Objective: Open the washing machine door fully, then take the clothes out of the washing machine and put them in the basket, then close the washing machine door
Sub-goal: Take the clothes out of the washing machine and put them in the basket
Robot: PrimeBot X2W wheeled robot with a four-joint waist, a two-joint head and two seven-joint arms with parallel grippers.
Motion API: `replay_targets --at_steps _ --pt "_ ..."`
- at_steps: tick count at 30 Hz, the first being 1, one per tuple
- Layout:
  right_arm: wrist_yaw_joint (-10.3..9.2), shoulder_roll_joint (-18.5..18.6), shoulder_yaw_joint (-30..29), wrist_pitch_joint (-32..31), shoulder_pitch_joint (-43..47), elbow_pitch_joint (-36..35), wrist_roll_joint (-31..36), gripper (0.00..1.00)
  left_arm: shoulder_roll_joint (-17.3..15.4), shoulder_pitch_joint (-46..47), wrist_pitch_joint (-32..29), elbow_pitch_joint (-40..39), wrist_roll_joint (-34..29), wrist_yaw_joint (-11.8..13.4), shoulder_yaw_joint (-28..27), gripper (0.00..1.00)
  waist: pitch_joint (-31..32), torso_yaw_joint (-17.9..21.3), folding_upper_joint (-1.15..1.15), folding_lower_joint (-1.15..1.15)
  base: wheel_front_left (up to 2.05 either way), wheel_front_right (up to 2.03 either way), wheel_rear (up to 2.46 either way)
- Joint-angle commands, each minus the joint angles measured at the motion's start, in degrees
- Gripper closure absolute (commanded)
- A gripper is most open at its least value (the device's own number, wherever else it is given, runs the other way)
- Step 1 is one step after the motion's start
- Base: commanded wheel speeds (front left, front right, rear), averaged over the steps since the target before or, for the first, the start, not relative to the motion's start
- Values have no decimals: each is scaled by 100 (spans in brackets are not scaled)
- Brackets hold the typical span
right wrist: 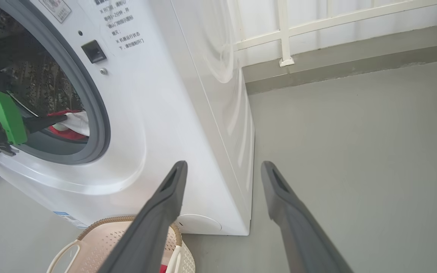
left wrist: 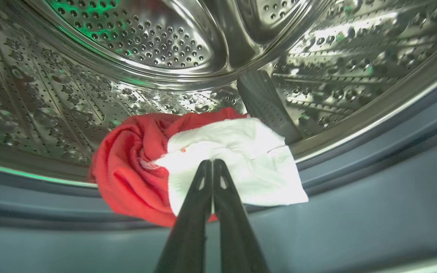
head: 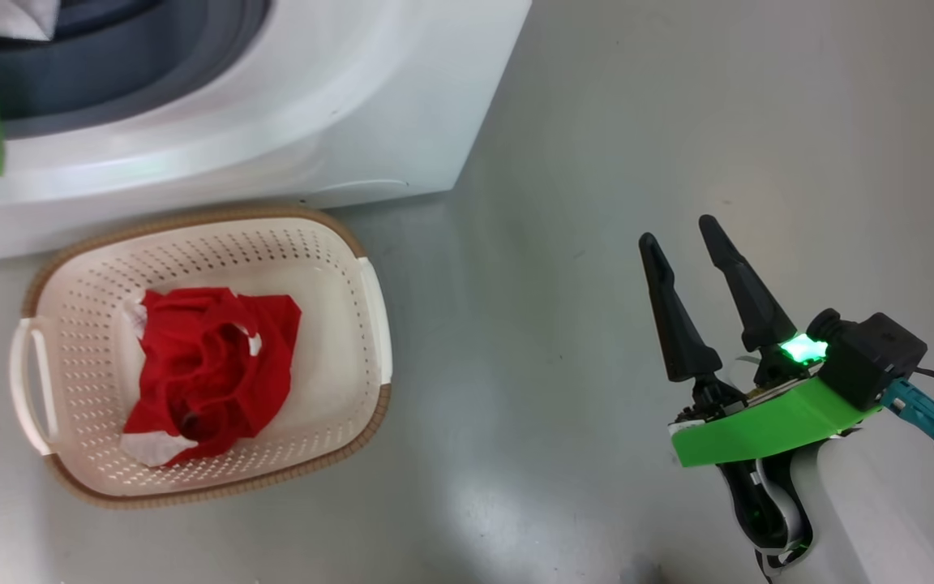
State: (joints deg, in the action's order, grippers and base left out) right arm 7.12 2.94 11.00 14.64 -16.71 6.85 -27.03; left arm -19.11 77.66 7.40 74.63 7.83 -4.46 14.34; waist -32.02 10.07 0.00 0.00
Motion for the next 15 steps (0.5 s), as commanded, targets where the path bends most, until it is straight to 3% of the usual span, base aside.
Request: replay_targets --at_steps 1,9,15 --pt "36 -6 74 36 122 -103 68 0 -227 -85 113 -99 104 -46 -134 100 104 -74 0 0 0 0 0" --pt "36 -6 -5 36 242 -33 174 0 62 -472 662 -222 739 -246 -514 100 455 -260 0 0 0 0 0" --pt "36 -6 -91 36 386 -15 249 0 174 -947 755 -787 1118 -294 -714 100 704 -380 0 0 0 0 0"
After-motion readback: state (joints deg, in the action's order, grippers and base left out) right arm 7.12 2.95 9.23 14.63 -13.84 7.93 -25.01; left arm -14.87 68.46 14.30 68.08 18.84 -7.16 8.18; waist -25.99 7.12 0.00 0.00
